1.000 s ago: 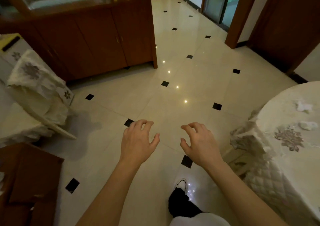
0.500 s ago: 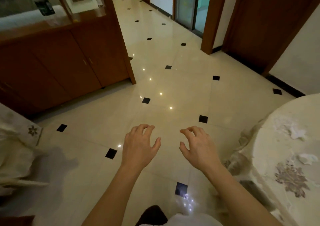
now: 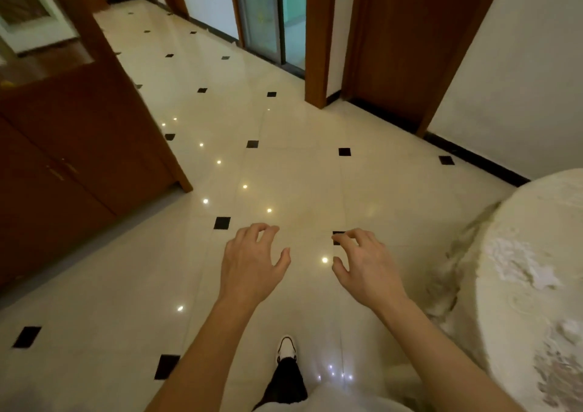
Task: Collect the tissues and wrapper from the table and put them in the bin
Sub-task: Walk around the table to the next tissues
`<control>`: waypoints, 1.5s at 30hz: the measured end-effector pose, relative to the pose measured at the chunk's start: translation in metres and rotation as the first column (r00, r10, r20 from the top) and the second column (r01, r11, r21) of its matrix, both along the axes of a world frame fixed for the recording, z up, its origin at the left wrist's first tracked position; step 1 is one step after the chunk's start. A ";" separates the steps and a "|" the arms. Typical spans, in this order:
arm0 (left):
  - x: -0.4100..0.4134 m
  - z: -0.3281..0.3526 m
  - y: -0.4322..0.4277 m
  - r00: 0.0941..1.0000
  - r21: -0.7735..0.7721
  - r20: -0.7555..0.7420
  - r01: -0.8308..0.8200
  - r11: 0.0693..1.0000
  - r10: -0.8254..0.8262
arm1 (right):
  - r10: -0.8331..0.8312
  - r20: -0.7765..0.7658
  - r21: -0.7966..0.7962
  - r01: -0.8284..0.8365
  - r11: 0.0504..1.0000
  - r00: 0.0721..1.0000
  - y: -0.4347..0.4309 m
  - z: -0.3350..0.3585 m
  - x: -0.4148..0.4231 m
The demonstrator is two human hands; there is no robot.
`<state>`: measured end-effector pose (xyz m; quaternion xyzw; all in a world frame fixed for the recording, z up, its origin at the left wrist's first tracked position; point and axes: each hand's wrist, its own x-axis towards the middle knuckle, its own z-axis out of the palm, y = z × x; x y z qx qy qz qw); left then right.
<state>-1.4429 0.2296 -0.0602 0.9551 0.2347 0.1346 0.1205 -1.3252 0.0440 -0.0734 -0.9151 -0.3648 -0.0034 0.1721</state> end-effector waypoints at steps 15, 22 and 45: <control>0.222 0.016 0.076 0.922 -0.045 0.045 0.387 0.921 -0.386 | -0.440 0.039 -0.030 0.441 0.897 0.897 0.027 0.013 0.129; 0.332 0.009 0.029 0.829 0.013 0.045 0.558 0.830 -0.558 | -0.585 0.020 -0.005 0.585 0.811 0.811 -0.013 0.006 0.201; 0.606 0.004 -0.277 0.239 -0.026 -0.035 0.970 0.240 -0.970 | -0.968 -0.051 0.011 0.970 0.244 0.244 -0.258 -0.003 0.342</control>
